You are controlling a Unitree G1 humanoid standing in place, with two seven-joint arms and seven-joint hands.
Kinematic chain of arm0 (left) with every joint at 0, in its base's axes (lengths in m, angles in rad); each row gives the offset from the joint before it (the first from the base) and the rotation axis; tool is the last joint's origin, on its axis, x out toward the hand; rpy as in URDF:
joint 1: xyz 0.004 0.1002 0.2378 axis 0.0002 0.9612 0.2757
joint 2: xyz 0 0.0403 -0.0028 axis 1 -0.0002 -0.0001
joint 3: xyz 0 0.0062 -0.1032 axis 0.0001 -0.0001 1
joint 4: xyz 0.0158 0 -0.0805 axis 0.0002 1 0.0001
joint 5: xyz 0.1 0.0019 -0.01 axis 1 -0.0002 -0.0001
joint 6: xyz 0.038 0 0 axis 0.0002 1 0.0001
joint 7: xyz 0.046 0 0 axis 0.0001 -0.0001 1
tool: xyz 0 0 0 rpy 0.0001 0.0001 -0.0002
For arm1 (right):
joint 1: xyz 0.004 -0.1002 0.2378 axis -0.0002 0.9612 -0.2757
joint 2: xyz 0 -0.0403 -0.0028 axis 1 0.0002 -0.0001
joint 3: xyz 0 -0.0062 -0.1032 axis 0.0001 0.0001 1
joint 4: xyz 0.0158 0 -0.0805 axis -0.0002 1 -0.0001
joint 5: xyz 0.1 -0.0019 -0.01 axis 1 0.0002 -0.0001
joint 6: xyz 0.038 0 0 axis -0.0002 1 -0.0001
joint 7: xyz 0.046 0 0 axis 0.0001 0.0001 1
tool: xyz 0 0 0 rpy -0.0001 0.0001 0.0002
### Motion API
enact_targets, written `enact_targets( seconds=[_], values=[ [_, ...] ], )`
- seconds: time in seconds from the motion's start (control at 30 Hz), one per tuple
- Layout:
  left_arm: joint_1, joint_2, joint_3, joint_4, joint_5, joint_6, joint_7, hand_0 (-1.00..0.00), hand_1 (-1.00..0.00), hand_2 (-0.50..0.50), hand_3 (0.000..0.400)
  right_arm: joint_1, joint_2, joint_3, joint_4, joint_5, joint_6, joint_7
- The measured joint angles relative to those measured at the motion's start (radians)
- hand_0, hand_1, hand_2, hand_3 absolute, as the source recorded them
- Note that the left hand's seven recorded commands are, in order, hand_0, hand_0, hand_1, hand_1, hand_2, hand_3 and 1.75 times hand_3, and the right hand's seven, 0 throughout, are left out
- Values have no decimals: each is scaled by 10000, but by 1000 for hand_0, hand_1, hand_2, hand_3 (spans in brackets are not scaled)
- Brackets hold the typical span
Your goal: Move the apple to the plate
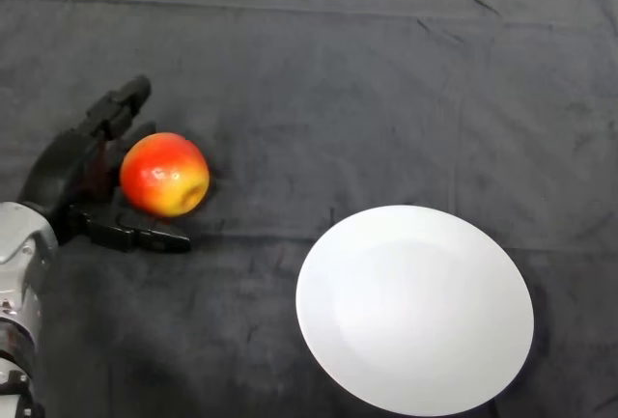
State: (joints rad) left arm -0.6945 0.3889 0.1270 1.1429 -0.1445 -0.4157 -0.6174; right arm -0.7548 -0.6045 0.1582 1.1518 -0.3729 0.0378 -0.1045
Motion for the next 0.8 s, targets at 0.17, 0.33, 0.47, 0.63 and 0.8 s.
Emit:
enact_targets(
  seconds=[0.17, 0.33, 0.47, 0.63, 0.8],
  values=[
    [2, -28, -318, 0, 294, -236, 108, -1000, -871, -65, 400, 0, -2, 0, -3, 0, 0, 0],
    [2, -41, -502, 0, 687, -376, 261, -1000, -969, -16, 400, 0, -2, 0, -6, 0, 0, 0],
    [1, -44, -684, 0, 897, -641, 548, -1000, -1000, 0, 400, 0, -2, 0, -8, 0, 0, 0],
    [0, -46, -715, 0, 1004, -716, 684, -1000, -1000, 0, 400, 0, -2, 0, -9, 0, 0, 0],
    [-12, -46, -740, 0, 1138, -806, 809, -1000, -1000, 0, 400, 0, -2, 0, -12, 0, 0, 0]
  ],
)
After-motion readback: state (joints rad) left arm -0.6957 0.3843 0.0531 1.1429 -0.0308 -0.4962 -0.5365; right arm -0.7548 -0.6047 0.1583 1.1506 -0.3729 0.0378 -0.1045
